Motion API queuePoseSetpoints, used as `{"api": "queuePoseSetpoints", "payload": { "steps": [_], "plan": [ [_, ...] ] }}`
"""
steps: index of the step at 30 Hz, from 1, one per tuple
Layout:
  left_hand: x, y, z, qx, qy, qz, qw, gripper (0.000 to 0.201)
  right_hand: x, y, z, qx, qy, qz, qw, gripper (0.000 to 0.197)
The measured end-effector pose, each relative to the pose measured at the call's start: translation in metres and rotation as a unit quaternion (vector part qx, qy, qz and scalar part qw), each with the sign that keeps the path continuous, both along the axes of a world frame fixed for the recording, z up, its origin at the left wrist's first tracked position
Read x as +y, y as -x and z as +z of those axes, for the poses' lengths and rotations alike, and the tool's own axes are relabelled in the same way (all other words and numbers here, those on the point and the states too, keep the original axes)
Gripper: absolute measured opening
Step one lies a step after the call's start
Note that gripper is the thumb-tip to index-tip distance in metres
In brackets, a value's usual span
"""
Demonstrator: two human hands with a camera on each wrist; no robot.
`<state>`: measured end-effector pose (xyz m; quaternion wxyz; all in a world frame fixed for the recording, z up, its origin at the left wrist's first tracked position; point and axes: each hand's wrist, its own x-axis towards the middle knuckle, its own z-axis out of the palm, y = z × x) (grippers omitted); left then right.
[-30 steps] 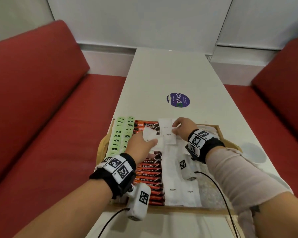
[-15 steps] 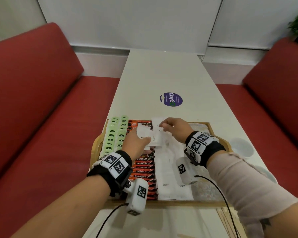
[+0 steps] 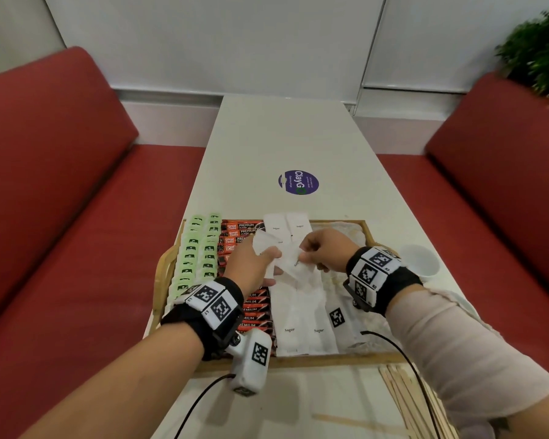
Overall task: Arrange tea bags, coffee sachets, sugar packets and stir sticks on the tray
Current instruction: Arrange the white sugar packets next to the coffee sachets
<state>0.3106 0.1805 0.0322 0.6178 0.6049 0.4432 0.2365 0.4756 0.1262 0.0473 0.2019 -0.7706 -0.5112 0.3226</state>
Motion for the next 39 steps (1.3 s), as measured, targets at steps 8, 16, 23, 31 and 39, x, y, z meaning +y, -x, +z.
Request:
{"api": "queuePoseSetpoints", "payload": {
  "steps": [8, 16, 23, 31, 39],
  "plan": [
    [0.007, -0.001, 0.000, -0.040, 0.053, 0.033, 0.997, 0.025, 0.009, -0.014, -0.011, 0.133, 0.004, -0.189, 0.973, 0.028],
    [0.008, -0.003, 0.002, -0.055, 0.067, 0.036, 0.996, 0.019, 0.030, -0.015, -0.021, 0.120, 0.035, -0.254, 0.959, 0.027],
    [0.011, -0.002, -0.001, -0.070, 0.077, 0.016, 0.994, 0.029, 0.041, -0.017, -0.031, -0.098, 0.092, -0.171, 0.976, 0.025],
    [0.012, 0.002, -0.007, -0.062, 0.039, 0.031, 0.997, 0.035, 0.035, -0.018, -0.039, -0.096, 0.029, -0.205, 0.974, 0.027],
    [0.003, 0.006, -0.006, -0.077, 0.017, 0.065, 0.995, 0.036, -0.005, 0.017, -0.012, 0.136, -0.114, -0.110, 0.978, 0.034]
  ]
}}
